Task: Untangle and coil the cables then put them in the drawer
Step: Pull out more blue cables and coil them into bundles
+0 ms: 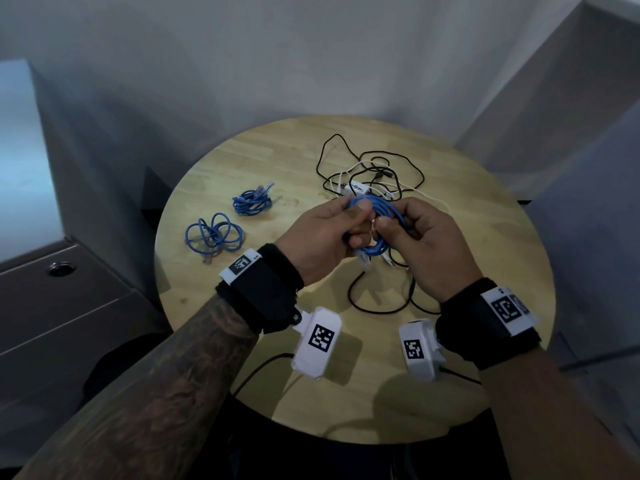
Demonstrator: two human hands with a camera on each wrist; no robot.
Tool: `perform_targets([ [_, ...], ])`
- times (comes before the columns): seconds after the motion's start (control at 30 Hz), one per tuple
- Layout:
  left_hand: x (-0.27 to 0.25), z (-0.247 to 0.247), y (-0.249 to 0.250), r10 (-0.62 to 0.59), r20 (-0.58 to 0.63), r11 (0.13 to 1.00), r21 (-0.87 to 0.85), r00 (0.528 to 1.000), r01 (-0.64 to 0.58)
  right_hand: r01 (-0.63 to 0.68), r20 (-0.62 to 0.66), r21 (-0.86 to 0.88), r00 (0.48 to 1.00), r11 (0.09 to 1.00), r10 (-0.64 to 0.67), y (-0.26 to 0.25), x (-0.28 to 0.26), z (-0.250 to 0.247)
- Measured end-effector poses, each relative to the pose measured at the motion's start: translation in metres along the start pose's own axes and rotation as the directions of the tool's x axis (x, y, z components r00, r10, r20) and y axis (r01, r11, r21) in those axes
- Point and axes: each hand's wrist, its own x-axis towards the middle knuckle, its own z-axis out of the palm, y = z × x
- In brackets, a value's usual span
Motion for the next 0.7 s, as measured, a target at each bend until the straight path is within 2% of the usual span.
perform_targets([
  [0.2,0.002,0.002,-0.005,0.068,-0.096,0.998,-0.009,0.993,-0.069,0.013,-0.068,-0.005,0.998,1.000,-0.013,0.000,-0.001,0.012],
  [0.37,0.003,0.005,-0.007,0.119,-0.104,0.991,-0.043,0.988,-0.124,-0.009,-0.118,0.074,0.993,0.997,0.018,-0.001,0.000,0.018],
  [0.47,0.005,0.003,-0.009,0.176,-0.166,0.983,-0.019,0.970,-0.181,-0.016,-0.072,0.132,0.997,0.991,0.026,-0.004,-0.001,0.019],
  [0.57,0.009,-0.003,-0.010,0.203,-0.233,0.979,0.043,0.951,-0.198,-0.052,0.047,0.181,0.998,0.982,0.044,-0.003,0.000,0.016],
  [0.63,0.010,-0.006,-0.009,0.217,-0.259,0.976,0.055,0.941,-0.210,-0.044,0.090,0.097,0.995,0.994,0.035,0.003,0.000,0.012],
  [0.7,0.011,-0.009,-0.007,0.224,-0.271,0.974,0.041,0.936,-0.221,-0.014,0.054,-0.088,0.998,0.996,0.019,0.013,0.002,0.008],
])
